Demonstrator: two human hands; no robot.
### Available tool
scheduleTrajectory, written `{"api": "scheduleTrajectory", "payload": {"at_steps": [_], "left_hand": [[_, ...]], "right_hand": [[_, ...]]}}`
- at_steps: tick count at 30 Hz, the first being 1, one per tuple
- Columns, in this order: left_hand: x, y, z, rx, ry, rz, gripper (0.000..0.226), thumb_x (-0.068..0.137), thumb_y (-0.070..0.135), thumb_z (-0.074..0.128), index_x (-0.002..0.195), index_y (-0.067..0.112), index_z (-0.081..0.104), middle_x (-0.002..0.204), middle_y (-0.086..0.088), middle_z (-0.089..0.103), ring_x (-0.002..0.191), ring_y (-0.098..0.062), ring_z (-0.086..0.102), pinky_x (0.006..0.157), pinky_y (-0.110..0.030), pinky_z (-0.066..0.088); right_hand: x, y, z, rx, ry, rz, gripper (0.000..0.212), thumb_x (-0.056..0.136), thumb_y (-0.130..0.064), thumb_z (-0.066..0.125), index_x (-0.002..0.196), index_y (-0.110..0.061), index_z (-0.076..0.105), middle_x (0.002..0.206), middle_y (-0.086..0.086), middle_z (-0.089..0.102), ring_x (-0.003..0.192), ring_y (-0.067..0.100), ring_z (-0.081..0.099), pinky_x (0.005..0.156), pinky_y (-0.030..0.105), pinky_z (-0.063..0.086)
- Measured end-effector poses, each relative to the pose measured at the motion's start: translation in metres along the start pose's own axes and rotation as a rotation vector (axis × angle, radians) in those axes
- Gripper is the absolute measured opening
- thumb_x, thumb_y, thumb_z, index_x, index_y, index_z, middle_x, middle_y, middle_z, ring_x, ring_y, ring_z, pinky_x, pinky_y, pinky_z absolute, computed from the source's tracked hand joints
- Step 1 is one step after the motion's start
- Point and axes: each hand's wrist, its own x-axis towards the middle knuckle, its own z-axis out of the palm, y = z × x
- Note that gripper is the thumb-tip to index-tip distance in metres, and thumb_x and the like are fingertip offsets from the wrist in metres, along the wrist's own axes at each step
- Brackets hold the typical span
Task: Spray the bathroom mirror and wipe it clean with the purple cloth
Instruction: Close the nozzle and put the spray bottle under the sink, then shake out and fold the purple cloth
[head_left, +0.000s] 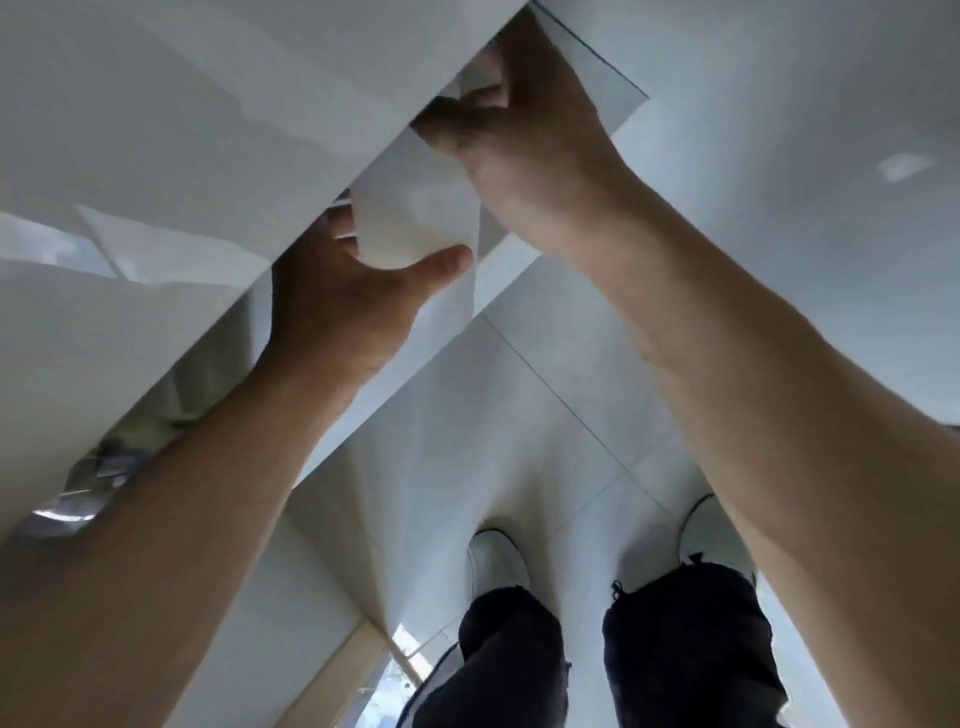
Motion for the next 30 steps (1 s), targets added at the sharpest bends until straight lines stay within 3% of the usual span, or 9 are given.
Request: {"api": "scheduleTrajectory", "payload": {"at_steps": [6,8,10,13,16,19,22,27,30], "left_hand": [[0.013,0.023,0.002,-0.037,-0.210,-0.095,0.004,0.097,0.018,0.060,0.097,0.022,0.058,0.121,0.013,0.059,0.120,-0.014,0.054,0.111,-0.033,0.038],[0.011,0.026,0.005,-0.115,-0.141,-0.076,0.038,0.095,0.004,0.060,0.081,0.035,0.045,0.104,0.030,0.044,0.105,0.003,0.049,0.107,-0.017,0.036],[0.015,0.020,0.004,-0.075,-0.028,-0.080,0.050,0.093,0.000,0.062,0.082,0.040,0.036,0.109,0.032,0.036,0.109,0.003,0.046,0.108,-0.018,0.036],[0.015,0.016,0.005,-0.007,-0.118,-0.129,0.032,0.100,0.011,0.055,0.116,0.035,0.041,0.126,0.014,0.032,0.132,-0.014,0.040,0.115,-0.030,0.028],[0.004,0.001,0.000,0.143,-0.091,-0.325,0.060,0.096,0.034,0.059,0.146,0.009,0.036,0.149,-0.004,0.041,0.139,-0.026,0.041,0.115,-0.037,0.033],[-0.038,-0.004,-0.006,0.098,-0.001,-0.378,0.057,0.088,0.028,0.067,0.138,0.013,0.044,0.140,-0.007,0.050,0.117,-0.020,0.060,0.096,-0.028,0.048],[-0.090,0.014,-0.021,0.087,-0.035,-0.378,0.047,0.086,0.019,0.064,0.130,0.023,0.049,0.130,0.002,0.055,0.091,-0.013,0.064,0.073,-0.018,0.044],[-0.151,0.099,-0.060,0.004,-0.204,-0.336,0.027,0.084,0.015,0.056,0.108,0.027,0.060,0.101,0.007,0.069,0.084,-0.015,0.071,0.084,-0.044,0.058],[-0.180,0.160,-0.085,-0.022,-0.369,-0.250,0.021,0.088,0.014,0.055,0.102,0.024,0.066,0.096,0.005,0.071,0.086,-0.015,0.071,0.086,-0.040,0.058]], "right_hand": [[0.004,0.008,0.009,-0.308,-0.126,-0.241,0.057,0.089,-0.043,0.050,0.139,-0.017,0.054,0.135,-0.010,0.058,0.125,0.010,0.054,0.105,0.037,0.047],[0.004,0.013,0.010,-0.333,-0.115,-0.272,0.053,0.091,-0.036,0.045,0.140,-0.018,0.053,0.134,-0.007,0.059,0.125,0.013,0.055,0.106,0.038,0.047],[0.000,0.023,0.004,-0.356,-0.112,-0.192,0.050,0.094,-0.027,0.051,0.144,-0.023,0.048,0.140,-0.004,0.057,0.129,0.016,0.053,0.108,0.037,0.045],[-0.021,0.037,-0.014,-0.398,-0.165,-0.017,0.058,0.096,-0.020,0.055,0.151,-0.025,0.038,0.149,-0.003,0.049,0.134,0.017,0.050,0.111,0.037,0.043],[-0.053,0.038,-0.031,-0.377,-0.198,0.082,0.060,0.096,-0.015,0.055,0.153,-0.023,0.036,0.151,0.000,0.048,0.136,0.018,0.049,0.113,0.040,0.041],[-0.089,0.025,-0.049,-0.376,-0.215,0.153,0.051,0.095,-0.013,0.056,0.145,-0.020,0.048,0.138,0.002,0.059,0.125,0.017,0.057,0.107,0.040,0.046],[-0.123,-0.012,-0.079,-0.354,-0.217,0.228,0.034,0.095,-0.010,0.054,0.127,-0.016,0.062,0.118,-0.001,0.068,0.106,0.015,0.065,0.098,0.040,0.052],[-0.156,-0.102,-0.131,-0.295,-0.210,0.269,0.020,0.096,-0.013,0.052,0.101,-0.019,0.070,0.088,-0.011,0.070,0.086,0.012,0.070,0.085,0.032,0.057],[-0.161,-0.162,-0.156,-0.251,-0.180,0.230,0.020,0.094,-0.013,0.050,0.096,-0.018,0.069,0.083,-0.013,0.068,0.083,0.011,0.071,0.081,0.029,0.058]]}}
